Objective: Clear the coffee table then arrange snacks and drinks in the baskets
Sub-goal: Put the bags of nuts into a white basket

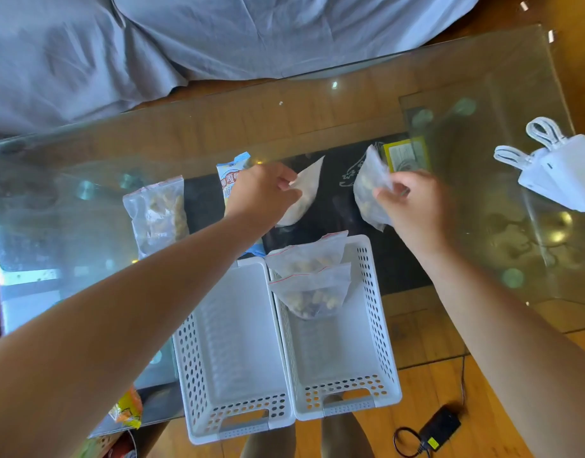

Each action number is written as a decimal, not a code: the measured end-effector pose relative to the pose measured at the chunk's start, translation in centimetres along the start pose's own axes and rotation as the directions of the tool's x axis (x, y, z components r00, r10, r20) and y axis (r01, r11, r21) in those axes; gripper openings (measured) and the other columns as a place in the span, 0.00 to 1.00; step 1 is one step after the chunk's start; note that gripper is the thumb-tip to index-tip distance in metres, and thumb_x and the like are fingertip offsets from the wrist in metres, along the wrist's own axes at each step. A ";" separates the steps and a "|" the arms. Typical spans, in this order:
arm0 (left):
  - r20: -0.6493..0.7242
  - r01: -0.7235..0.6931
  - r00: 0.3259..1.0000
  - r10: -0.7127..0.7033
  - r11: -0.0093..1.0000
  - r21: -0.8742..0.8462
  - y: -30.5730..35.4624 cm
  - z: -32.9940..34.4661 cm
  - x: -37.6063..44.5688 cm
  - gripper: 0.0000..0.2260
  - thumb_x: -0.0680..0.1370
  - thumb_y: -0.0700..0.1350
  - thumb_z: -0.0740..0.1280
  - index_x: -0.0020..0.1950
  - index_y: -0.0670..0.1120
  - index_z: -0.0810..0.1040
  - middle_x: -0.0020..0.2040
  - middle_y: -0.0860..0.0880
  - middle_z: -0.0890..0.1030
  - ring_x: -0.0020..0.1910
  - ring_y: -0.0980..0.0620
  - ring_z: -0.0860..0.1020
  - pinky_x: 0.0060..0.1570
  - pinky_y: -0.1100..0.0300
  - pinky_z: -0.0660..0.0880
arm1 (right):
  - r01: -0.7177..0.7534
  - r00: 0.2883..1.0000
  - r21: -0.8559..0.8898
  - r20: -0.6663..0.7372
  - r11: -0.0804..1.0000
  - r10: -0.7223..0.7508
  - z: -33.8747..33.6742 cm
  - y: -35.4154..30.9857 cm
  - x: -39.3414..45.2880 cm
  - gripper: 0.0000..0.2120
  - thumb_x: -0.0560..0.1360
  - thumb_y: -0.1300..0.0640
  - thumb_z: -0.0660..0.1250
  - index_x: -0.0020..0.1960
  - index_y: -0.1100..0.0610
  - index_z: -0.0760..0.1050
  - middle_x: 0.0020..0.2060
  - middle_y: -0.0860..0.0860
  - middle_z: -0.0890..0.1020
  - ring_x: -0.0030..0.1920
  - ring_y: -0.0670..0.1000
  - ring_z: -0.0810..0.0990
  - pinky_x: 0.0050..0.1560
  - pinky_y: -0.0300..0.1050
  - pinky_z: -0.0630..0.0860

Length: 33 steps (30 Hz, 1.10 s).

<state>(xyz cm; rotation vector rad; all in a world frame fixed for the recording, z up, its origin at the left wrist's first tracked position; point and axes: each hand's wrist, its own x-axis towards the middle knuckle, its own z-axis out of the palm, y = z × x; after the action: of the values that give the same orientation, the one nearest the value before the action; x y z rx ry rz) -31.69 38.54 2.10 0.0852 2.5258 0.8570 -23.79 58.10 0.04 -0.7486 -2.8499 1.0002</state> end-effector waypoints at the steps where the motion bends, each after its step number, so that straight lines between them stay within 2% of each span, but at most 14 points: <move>1: 0.058 0.045 0.997 -0.048 0.998 0.046 -0.3 0.0 0.1 0.17 0.72 0.47 0.71 0.60 0.47 0.78 0.52 0.49 0.81 0.53 0.49 0.78 0.50 0.61 0.73 | -0.022 0.998 -0.055 0.062 0.998 0.026 0.1 0.2 0.0 0.05 0.70 0.54 0.68 0.41 0.55 0.79 0.35 0.52 0.77 0.37 0.55 0.75 0.37 0.45 0.71; 3: 0.104 0.091 0.989 -0.107 0.985 0.146 -0.6 0.0 0.4 0.18 0.73 0.49 0.70 0.62 0.47 0.77 0.55 0.46 0.81 0.54 0.47 0.77 0.49 0.59 0.71 | -0.046 0.992 -0.110 0.109 0.993 0.058 0.1 0.8 0.3 0.05 0.70 0.56 0.68 0.37 0.56 0.78 0.31 0.51 0.75 0.35 0.55 0.72 0.32 0.42 0.66; 5: 0.071 0.052 0.995 -0.067 0.979 0.197 -0.3 -0.3 0.6 0.11 0.76 0.48 0.66 0.53 0.44 0.82 0.46 0.43 0.82 0.44 0.47 0.76 0.42 0.58 0.70 | -0.040 0.997 -0.136 0.055 0.990 0.048 -0.1 1.0 0.5 0.16 0.71 0.58 0.65 0.27 0.57 0.65 0.23 0.52 0.64 0.30 0.55 0.63 0.28 0.43 0.54; 8: 0.008 0.000 1.000 -0.002 0.974 0.227 0.0 -0.4 0.5 0.13 0.77 0.48 0.64 0.44 0.41 0.83 0.32 0.46 0.76 0.35 0.47 0.72 0.33 0.60 0.68 | -0.023 0.999 -0.100 -0.042 0.995 0.019 -1.0 1.4 0.4 0.16 0.69 0.57 0.65 0.28 0.59 0.60 0.23 0.54 0.62 0.28 0.55 0.60 0.27 0.45 0.56; 9: 0.008 -0.004 1.000 0.002 0.975 0.224 -0.1 -0.3 0.4 0.12 0.76 0.49 0.64 0.45 0.42 0.83 0.34 0.46 0.78 0.37 0.47 0.73 0.34 0.60 0.69 | -0.021 0.999 -0.085 -0.032 0.996 0.019 -1.2 1.7 0.5 0.13 0.68 0.56 0.66 0.32 0.63 0.68 0.24 0.54 0.67 0.30 0.56 0.65 0.29 0.45 0.62; 10: 0.019 0.009 1.000 -0.013 0.978 0.208 -0.3 -0.3 0.4 0.11 0.76 0.50 0.65 0.49 0.44 0.83 0.40 0.46 0.82 0.42 0.47 0.76 0.39 0.60 0.71 | -0.031 0.999 -0.076 0.013 0.997 0.032 -1.4 1.9 0.5 0.06 0.68 0.55 0.68 0.36 0.57 0.76 0.29 0.52 0.74 0.33 0.56 0.70 0.33 0.46 0.69; 12: 0.043 0.060 0.997 -0.068 0.982 0.179 -0.8 -0.2 0.3 0.15 0.74 0.51 0.68 0.59 0.47 0.80 0.54 0.46 0.82 0.54 0.47 0.78 0.51 0.58 0.73 | -0.070 0.987 -0.081 0.137 0.994 0.081 -1.5 1.9 0.2 0.10 0.67 0.52 0.72 0.47 0.52 0.79 0.37 0.48 0.78 0.39 0.52 0.76 0.41 0.46 0.73; 14: 0.046 0.094 0.994 -0.104 0.978 0.187 -1.1 0.1 0.5 0.16 0.75 0.50 0.68 0.60 0.47 0.79 0.55 0.44 0.81 0.56 0.45 0.77 0.52 0.57 0.73 | -0.059 0.982 -0.113 0.172 0.992 0.078 -1.0 2.2 0.4 0.06 0.68 0.52 0.72 0.38 0.53 0.77 0.31 0.46 0.75 0.32 0.49 0.73 0.34 0.41 0.68; 16: 0.058 0.098 0.992 -0.112 0.975 0.199 -1.1 0.6 0.6 0.12 0.76 0.50 0.65 0.53 0.45 0.82 0.50 0.42 0.82 0.50 0.43 0.78 0.43 0.58 0.72 | -0.029 0.975 -0.096 0.215 0.995 0.049 -0.5 2.3 0.4 0.18 0.70 0.54 0.70 0.26 0.53 0.65 0.23 0.46 0.67 0.26 0.45 0.65 0.26 0.39 0.60; 18: 0.119 0.071 0.989 -0.093 0.981 0.182 -0.9 1.1 0.1 0.11 0.76 0.50 0.65 0.49 0.46 0.83 0.44 0.43 0.82 0.43 0.46 0.77 0.38 0.59 0.70 | -0.051 0.962 0.010 0.271 0.999 0.046 -0.3 2.7 0.4 0.21 0.70 0.56 0.70 0.25 0.51 0.63 0.22 0.46 0.64 0.25 0.44 0.63 0.24 0.31 0.59; 20: 0.135 0.069 0.986 -0.093 0.983 0.169 -0.9 1.3 -0.3 0.11 0.76 0.50 0.65 0.48 0.46 0.84 0.41 0.43 0.81 0.39 0.47 0.75 0.38 0.57 0.72 | -0.104 0.979 0.050 0.181 0.993 0.094 -0.3 3.4 0.6 0.18 0.70 0.58 0.69 0.25 0.54 0.66 0.22 0.48 0.64 0.27 0.47 0.62 0.26 0.33 0.59; 23: 0.009 0.151 0.988 -0.153 0.978 0.144 -1.3 0.7 0.2 0.13 0.77 0.50 0.63 0.51 0.44 0.83 0.39 0.44 0.77 0.39 0.47 0.72 0.34 0.59 0.67 | -0.185 0.983 0.071 -0.003 0.980 0.186 -0.3 4.4 0.5 0.18 0.70 0.59 0.67 0.26 0.56 0.63 0.23 0.49 0.61 0.30 0.53 0.61 0.31 0.42 0.58; 28: 0.019 0.006 1.000 -0.009 0.988 0.154 0.1 -0.1 -1.3 0.12 0.78 0.48 0.63 0.54 0.45 0.83 0.45 0.41 0.82 0.45 0.43 0.77 0.45 0.56 0.72 | -0.005 1.000 0.103 -0.012 0.995 0.006 -1.3 3.4 -1.3 0.20 0.72 0.57 0.64 0.27 0.51 0.57 0.22 0.45 0.59 0.26 0.46 0.58 0.26 0.37 0.56; 33: -0.038 -0.169 0.983 0.177 0.971 0.169 2.6 -3.4 -4.1 0.13 0.76 0.47 0.65 0.36 0.39 0.77 0.29 0.37 0.69 0.32 0.48 0.64 0.33 0.56 0.57 | 0.092 0.994 0.028 -0.068 0.995 -0.090 -4.8 2.7 -5.1 0.08 0.75 0.55 0.59 0.40 0.58 0.69 0.29 0.50 0.70 0.32 0.56 0.68 0.32 0.45 0.60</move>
<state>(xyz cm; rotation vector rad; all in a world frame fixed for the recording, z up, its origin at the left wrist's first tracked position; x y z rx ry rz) -29.80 37.88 7.73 0.3457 2.6654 0.7205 -17.31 60.41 2.87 -0.6308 -2.7775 0.9858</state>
